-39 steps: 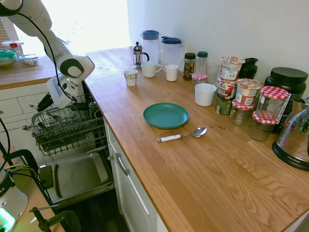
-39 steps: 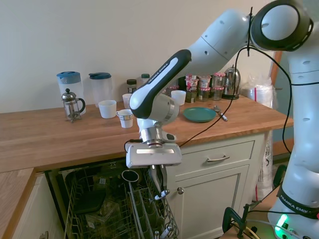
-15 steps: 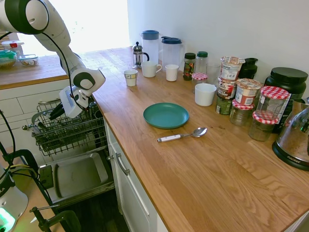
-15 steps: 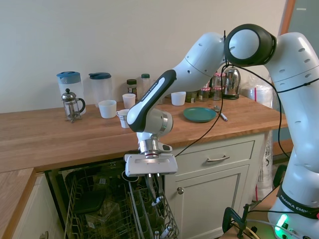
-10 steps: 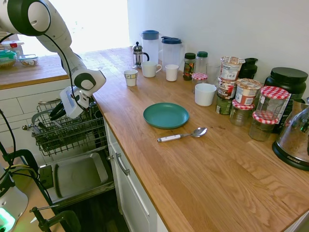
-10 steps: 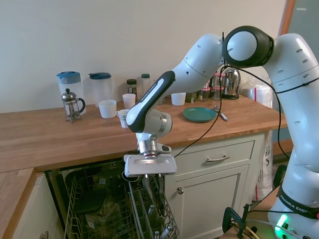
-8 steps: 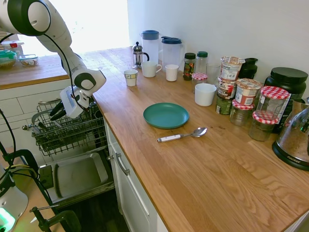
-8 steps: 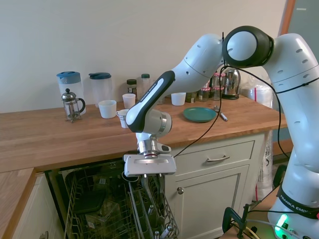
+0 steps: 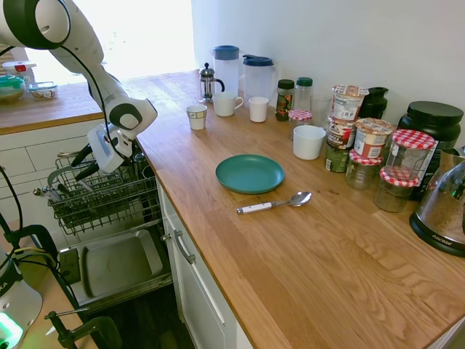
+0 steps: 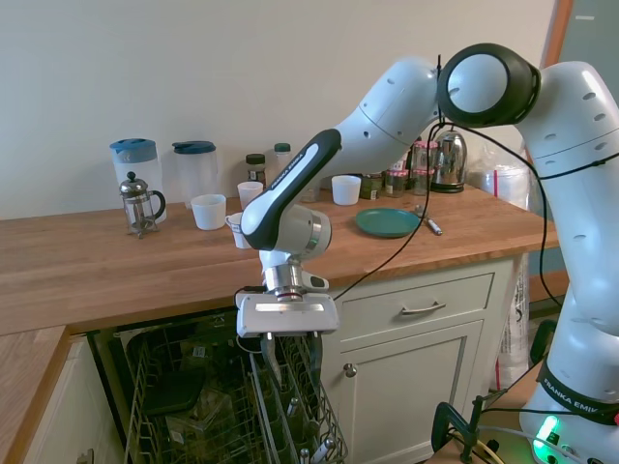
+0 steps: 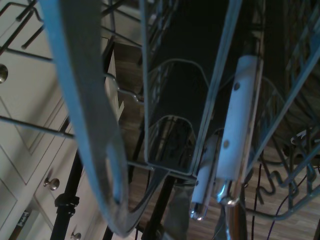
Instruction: Put the fork in the dishwasher
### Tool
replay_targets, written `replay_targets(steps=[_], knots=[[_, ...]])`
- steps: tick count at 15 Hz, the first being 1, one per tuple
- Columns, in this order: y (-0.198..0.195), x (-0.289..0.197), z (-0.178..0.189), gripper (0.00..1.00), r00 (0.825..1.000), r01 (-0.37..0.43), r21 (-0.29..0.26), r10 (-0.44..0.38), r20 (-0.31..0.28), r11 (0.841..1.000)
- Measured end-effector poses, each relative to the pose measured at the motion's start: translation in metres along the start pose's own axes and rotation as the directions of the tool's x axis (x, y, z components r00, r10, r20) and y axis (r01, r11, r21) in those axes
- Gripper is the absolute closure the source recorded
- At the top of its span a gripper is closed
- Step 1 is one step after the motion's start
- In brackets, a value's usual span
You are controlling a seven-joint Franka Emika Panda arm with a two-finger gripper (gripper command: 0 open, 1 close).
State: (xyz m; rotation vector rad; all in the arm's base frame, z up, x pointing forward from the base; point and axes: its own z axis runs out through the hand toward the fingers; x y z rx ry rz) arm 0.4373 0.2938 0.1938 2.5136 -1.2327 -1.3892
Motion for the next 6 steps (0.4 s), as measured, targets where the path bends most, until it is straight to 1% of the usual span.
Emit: replay_targets(steps=[6], knots=[[0.025, -0.054, -0.012, 0.00, 0.997, 0.053, 0.019, -0.052, -0.060, 0.998]])
